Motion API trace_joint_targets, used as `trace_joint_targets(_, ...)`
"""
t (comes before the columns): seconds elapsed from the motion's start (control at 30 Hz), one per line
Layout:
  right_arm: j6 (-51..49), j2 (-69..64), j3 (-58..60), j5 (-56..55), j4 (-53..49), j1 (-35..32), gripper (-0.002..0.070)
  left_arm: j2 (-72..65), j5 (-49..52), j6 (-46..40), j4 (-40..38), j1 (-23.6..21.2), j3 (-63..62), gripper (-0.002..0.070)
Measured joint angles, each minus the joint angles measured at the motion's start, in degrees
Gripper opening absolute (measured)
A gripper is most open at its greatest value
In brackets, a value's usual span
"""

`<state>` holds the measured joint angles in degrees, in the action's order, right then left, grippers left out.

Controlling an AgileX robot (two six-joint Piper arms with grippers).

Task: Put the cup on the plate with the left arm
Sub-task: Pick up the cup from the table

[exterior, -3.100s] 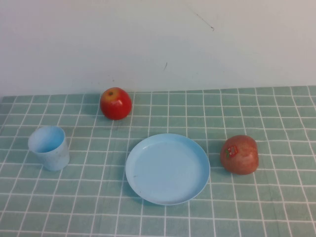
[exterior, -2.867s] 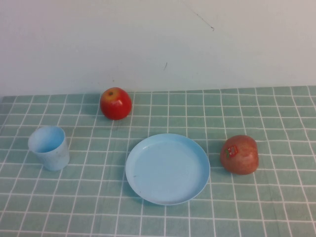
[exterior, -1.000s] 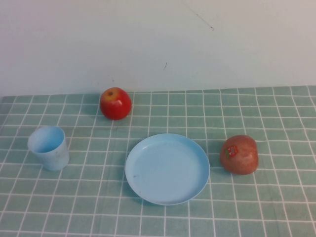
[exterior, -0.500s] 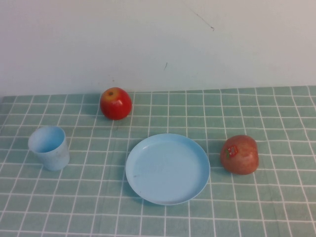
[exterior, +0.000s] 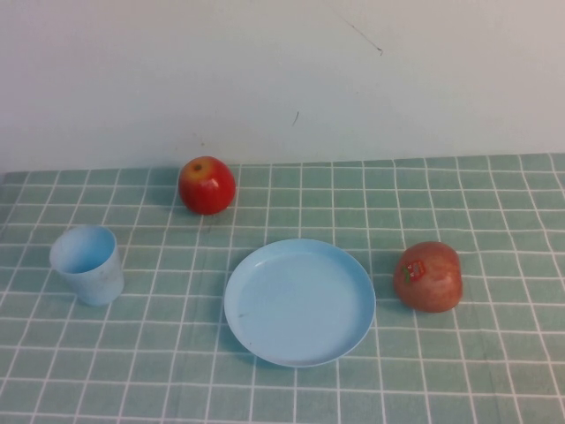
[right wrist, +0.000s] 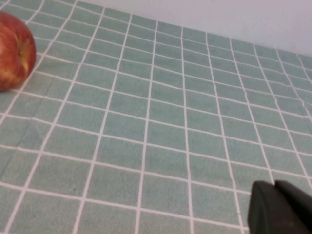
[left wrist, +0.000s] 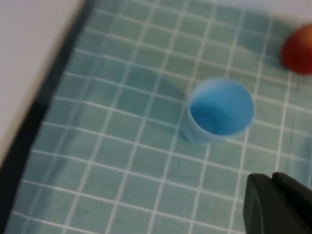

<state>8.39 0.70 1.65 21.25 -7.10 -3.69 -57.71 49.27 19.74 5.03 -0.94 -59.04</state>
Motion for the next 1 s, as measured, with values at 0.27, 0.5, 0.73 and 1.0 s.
trace_joint_targets(0.27, 0.0, 0.0, 0.0, 0.0, 0.0, 0.0, -0.0002, -17.2, 7.0, -12.3, -8.1, 0.1, -6.6, 0.0)
trace_joint_targets(0.5, 0.0, 0.0, 0.0, 0.0, 0.0, 0.0, -0.0002, -30.5, 9.6, -13.6, -6.5, 0.1, -17.8, 0.0026)
trace_joint_targets(0.73, 0.0, 0.0, 0.0, 0.0, 0.0, 0.0, -0.0002, -40.0, 9.1, -13.6, -3.8, 0.1, -24.8, 0.0321)
trace_joint_targets(1.0, 0.0, 0.0, 0.0, 0.0, 0.0, 0.0, -0.0002, -51.4, 9.9, -13.6, -4.3, -2.4, -27.7, 0.0278)
